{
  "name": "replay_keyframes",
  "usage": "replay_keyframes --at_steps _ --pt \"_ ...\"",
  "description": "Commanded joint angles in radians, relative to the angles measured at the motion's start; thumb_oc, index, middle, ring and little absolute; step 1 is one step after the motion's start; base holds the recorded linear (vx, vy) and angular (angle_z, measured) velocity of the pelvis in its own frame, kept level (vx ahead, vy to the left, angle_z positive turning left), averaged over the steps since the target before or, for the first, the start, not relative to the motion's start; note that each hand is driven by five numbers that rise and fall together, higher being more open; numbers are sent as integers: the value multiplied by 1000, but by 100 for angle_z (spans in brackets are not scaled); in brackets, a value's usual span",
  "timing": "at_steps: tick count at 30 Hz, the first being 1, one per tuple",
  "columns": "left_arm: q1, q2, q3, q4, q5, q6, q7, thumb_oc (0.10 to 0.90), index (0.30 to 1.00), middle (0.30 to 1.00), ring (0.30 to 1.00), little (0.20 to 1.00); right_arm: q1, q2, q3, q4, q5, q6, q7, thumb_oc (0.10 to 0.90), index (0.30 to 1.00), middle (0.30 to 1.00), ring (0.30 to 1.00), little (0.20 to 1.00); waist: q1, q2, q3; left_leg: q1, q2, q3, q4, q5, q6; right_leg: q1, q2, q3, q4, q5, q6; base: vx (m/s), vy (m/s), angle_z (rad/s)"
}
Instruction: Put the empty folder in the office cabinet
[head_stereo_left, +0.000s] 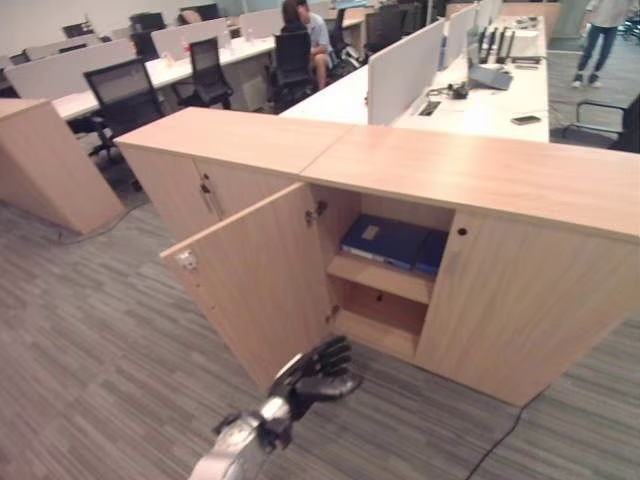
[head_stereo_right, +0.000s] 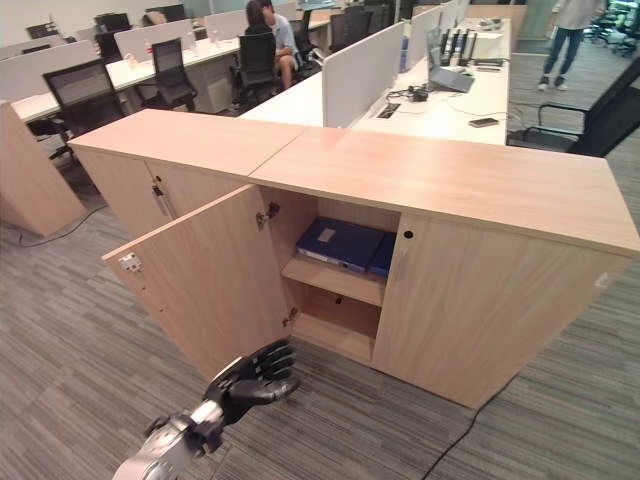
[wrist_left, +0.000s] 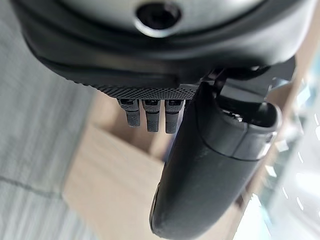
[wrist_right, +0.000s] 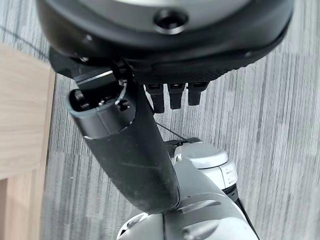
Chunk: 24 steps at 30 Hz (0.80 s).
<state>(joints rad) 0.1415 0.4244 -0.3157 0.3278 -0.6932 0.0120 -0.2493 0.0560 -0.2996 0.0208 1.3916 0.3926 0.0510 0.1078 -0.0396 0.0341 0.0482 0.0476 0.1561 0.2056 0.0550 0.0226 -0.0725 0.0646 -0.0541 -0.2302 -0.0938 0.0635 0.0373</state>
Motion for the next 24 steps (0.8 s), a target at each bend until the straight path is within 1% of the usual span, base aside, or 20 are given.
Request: replay_keyframes --at_steps 1,3,5,6,7,8,9,10,11,12,14,16,17,18,20,21,23,24 --pt "-34 -8 111 -10 31 -59 -1 800 900 900 900 900 -69 -76 -18 67 -1 -14 3 800 900 900 900 900 30 -22 18 -131 32 -109 206 -11 -33 14 15 -16 88 -165 4 24 51 1" --pt "-17 -12 163 21 51 -65 25 800 900 900 900 900 -63 -90 -26 58 -4 -13 4 800 900 900 900 900 36 -22 18 -144 29 -127 144 -9 -29 17 -1 -18 93 -171 15 66 99 13" --pt "3 -3 226 36 69 -74 54 800 900 900 900 900 -57 -113 -38 46 -15 -12 10 800 900 900 900 900 43 -11 12 -165 49 -150 55 48 -39 15 -13 -17 98 -179 26 104 155 29" --pt "3 0 254 50 78 -76 67 800 900 900 900 900 -55 -121 -44 44 -17 -10 12 800 900 900 900 900 47 1 15 -176 63 -161 -5 93 -49 17 -17 -13 103 -186 31 123 203 25" --pt "1 3 286 73 78 -87 85 800 900 900 900 900 -50 -129 -53 40 -17 -9 13 800 900 900 900 900 50 10 16 -194 79 -165 -66 125 -57 24 -27 -10 108 -196 39 135 219 18" --pt "-7 6 303 94 80 -89 99 800 900 900 900 900 -46 -134 -59 38 -13 -9 11 800 900 900 900 900 53 16 18 -215 90 -159 -107 137 -62 32 -36 -8 110 -202 43 102 149 14" --pt "-7 6 303 94 80 -89 99 800 900 900 900 900 -47 -134 -59 37 -13 -9 11 800 900 900 900 900 53 15 19 -211 89 -158 -111 139 -62 33 -37 -8 112 -203 44 159 213 15" --pt "-38 10 342 150 86 -99 137 800 900 900 900 900 -37 -136 -72 35 -5 -5 11 800 900 900 900 900 55 26 23 -252 108 -140 -142 142 -71 56 -50 -8 113 -216 53 184 238 18" --pt "-56 15 367 167 82 -106 163 800 900 900 900 900 -33 -134 -79 36 -4 -4 10 800 900 900 900 900 56 34 23 -275 118 -126 -142 143 -80 76 -58 -9 109 -223 61 261 324 15" --pt "-60 14 381 168 76 -111 173 800 900 900 900 900 -27 -134 -85 35 -4 -2 10 800 900 900 900 900 58 42 20 -280 124 -119 -142 151 -89 93 -65 -9 106 -229 67 255 278 9" --pt "-53 18 428 152 71 -122 191 800 900 900 900 900 -17 -121 -96 44 -18 3 21 800 900 900 900 900 71 61 -4 -256 120 -133 -142 164 -97 123 -82 3 94 -227 88 324 320 -10" --pt "-51 32 449 148 72 -130 199 800 900 900 900 900 -6 -110 -107 54 -27 8 28 800 900 900 900 900 79 63 -27 -237 103 -135 -142 177 -98 146 -116 6 80 -218 111 336 348 -29" --pt "-56 44 461 142 71 -131 203 800 900 900 900 900 0 -104 -119 57 -24 12 34 800 900 900 900 900 85 56 -34 -236 83 -130 -122 179 -92 161 -148 5 76 -206 125 305 361 -31" --pt "-58 52 466 136 70 -133 206 800 900 900 900 900 4 -97 -124 56 -25 15 39 800 900 900 900 900 88 47 -38 -242 64 -121 -81 163 -84 167 -178 1 77 -196 139 285 378 -17" --pt "-64 72 488 140 79 -139 217 800 900 900 900 900 2 -88 -138 61 -18 17 44 800 900 900 900 900 94 27 -54 -261 12 -103 -1 99 -52 158 -247 7 88 -166 165 244 380 6" --pt "-74 81 497 152 78 -142 222 800 900 900 900 900 -2 -82 -139 62 -18 18 49 800 900 900 900 900 100 19 -61 -264 -12 -93 22 71 -35 146 -279 9 104 -141 177 223 390 -1" --pt "-81 97 505 148 82 -141 228 800 900 900 900 900 -9 -71 -137 56 -18 24 55 800 900 900 900 900 110 14 -70 -245 -54 -63 25 31 3 100 -336 12 168 -75 180 207 464 -33" --pt "-102 118 498 162 93 -138 235 800 900 900 900 900 -24 -71 -134 46 -11 26 54 800 900 900 900 900 115 24 -65 -204 -95 -32 -1 10 40 44 -389 -16 285 15 157 243 500 -50"
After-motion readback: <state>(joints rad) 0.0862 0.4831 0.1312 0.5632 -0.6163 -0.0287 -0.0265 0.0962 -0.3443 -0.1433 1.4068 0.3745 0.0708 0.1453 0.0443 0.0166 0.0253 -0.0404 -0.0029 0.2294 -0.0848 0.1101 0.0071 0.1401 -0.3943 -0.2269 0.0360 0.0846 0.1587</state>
